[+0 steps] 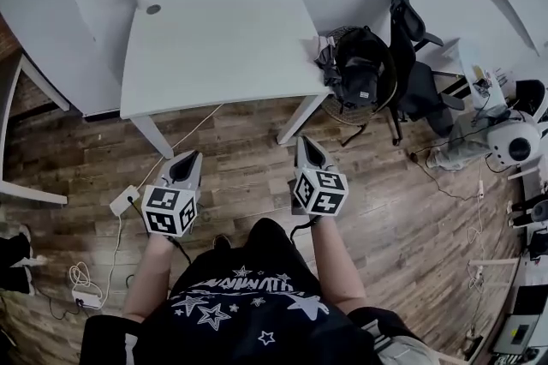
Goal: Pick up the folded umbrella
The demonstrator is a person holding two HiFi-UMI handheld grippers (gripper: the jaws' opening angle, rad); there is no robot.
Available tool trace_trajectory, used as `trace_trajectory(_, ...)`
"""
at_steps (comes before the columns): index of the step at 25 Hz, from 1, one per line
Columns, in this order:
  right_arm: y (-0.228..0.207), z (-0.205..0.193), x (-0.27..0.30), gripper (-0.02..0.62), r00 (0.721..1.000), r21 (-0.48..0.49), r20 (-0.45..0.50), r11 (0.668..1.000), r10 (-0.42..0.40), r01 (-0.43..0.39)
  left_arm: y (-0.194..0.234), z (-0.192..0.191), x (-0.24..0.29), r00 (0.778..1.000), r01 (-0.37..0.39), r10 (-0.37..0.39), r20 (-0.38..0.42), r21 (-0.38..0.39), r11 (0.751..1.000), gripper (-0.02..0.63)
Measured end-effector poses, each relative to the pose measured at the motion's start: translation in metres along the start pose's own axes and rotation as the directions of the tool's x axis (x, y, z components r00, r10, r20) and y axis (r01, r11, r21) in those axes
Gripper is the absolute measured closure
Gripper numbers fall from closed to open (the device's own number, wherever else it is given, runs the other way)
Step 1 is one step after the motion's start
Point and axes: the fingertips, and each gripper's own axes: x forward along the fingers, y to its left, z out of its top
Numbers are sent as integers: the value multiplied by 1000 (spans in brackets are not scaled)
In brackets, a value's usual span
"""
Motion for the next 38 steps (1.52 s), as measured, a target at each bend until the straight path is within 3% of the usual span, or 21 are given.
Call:
trace_trajectory(6,-23,4,36,578,1000,8,-15,1000,-7,7,9,3,24,1000,-24,24,-7,-1,1000,603)
trace_trajectory(12,-33,23,98,578,998,6,-12,998,61,-61,40,23,55,992,-126,127,8,-24,992,603)
trace_trajectory(18,-59,49,152,578,993,20,-17,993,115,-115,41,47,108,987,-163,163,-7,-17,986,603)
trace_trajectory(26,-121,73,190,578,993,35,-17,993,115,-115,15,72,184,989,-147,147,-28,1,989,603)
trace_trajectory(38,-221,105,217,578,999,91,19,995,46,-48,-36,105,284,996,-82,84,-32,57,995,603)
